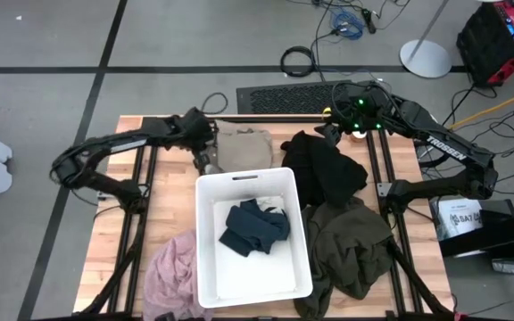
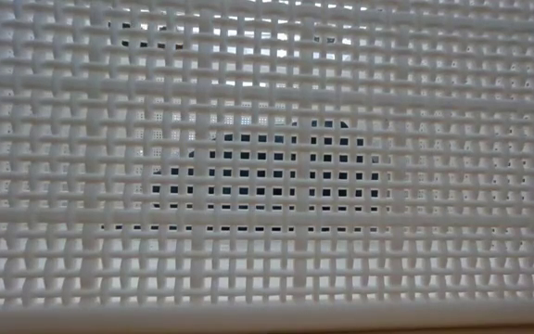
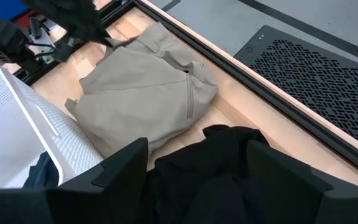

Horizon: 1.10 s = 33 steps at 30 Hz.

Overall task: Sort clothes
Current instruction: Put the brown shorts into the white laundry bin

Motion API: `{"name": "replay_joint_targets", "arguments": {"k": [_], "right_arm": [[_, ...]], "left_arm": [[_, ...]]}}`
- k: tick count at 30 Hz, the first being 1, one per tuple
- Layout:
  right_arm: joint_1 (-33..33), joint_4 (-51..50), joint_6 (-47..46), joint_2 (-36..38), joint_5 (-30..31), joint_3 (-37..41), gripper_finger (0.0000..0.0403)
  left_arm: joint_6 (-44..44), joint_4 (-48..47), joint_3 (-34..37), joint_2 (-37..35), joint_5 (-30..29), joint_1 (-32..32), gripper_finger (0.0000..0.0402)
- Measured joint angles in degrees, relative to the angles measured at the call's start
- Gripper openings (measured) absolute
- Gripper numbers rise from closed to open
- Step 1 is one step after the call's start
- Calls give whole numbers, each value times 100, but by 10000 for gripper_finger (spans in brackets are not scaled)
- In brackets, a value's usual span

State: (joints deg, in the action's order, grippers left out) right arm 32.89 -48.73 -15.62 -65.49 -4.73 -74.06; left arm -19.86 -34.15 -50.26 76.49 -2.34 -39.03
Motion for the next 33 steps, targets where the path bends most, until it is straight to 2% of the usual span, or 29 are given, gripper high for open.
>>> {"name": "replay_joint_targets", "arguments": {"k": [11,18,26,33], "right_arm": [[-1,327,-21,0,-1,0,263],[-4,657,-22,0,-10,0,263],[-555,1662,14,-177,-1020,0,263],[-1013,1936,173,-780,-1010,0,263]], "left_arm": [[160,57,-300,-2112,-272,-1,8],[308,-112,-709,-3064,-268,0,8],[817,-1553,-920,-3410,-410,0,8],[1058,-2760,-920,-3156,-449,0,8]]}}
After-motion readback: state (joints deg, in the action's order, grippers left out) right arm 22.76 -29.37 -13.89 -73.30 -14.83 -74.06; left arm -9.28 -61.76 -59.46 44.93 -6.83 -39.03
